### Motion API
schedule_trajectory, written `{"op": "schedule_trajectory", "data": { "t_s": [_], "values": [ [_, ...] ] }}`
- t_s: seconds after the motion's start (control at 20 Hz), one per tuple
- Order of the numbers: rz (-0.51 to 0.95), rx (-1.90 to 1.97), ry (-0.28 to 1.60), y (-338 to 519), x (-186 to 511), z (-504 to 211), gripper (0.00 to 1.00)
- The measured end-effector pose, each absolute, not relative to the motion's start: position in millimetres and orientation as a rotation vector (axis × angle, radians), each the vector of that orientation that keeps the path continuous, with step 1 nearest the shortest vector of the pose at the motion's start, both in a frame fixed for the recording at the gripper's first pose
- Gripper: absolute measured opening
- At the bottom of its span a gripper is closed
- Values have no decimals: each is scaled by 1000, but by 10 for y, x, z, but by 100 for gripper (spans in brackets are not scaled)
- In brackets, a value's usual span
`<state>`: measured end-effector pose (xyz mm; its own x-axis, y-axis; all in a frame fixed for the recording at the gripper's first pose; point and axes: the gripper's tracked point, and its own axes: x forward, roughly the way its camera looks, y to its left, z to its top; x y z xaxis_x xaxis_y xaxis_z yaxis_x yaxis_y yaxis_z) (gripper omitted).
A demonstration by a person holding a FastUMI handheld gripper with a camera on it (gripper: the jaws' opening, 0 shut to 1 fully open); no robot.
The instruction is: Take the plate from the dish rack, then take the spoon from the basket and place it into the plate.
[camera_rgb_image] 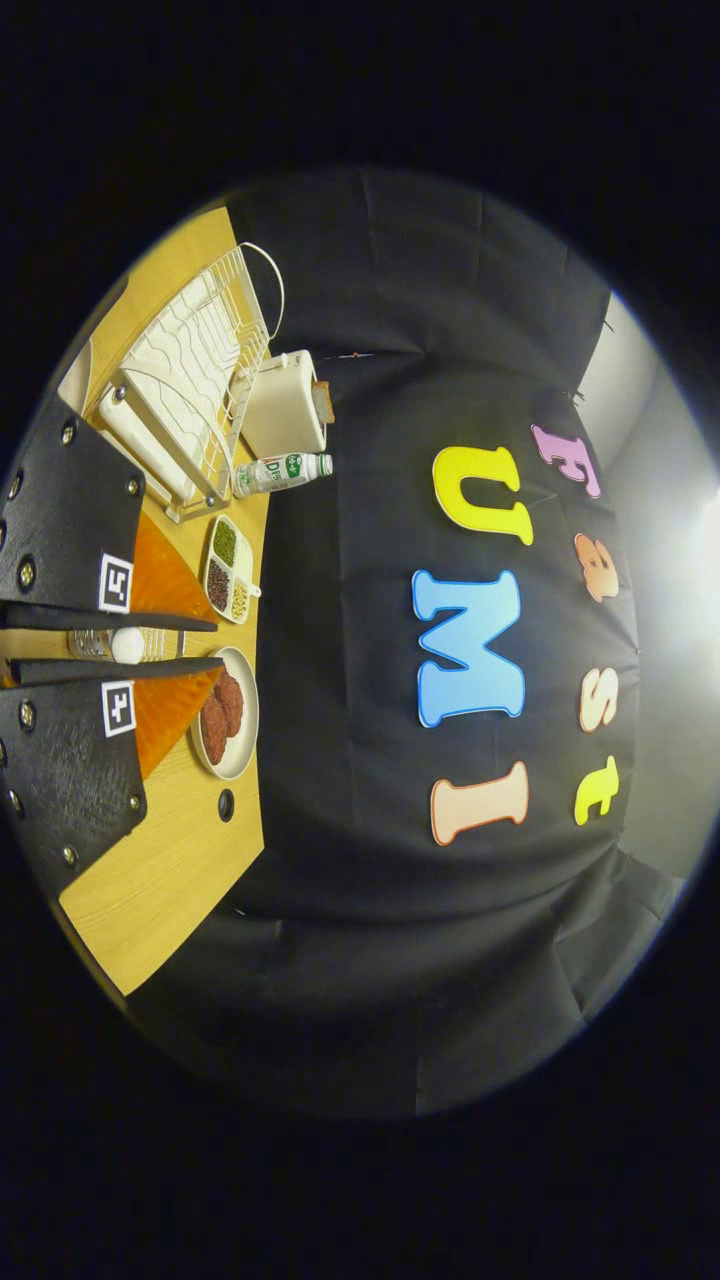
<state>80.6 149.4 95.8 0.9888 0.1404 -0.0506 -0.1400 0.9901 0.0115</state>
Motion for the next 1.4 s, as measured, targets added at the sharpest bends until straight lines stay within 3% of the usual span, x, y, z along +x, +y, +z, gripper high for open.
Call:
{"op": "schedule_trajectory", "data": {
  "t_s": [0.85, 1.4],
  "values": [
    [142, 0, 103, 1573, -106, 1936, 10],
    [152, -75, 145, 1731, -474, 2004, 10]
  ]
}}
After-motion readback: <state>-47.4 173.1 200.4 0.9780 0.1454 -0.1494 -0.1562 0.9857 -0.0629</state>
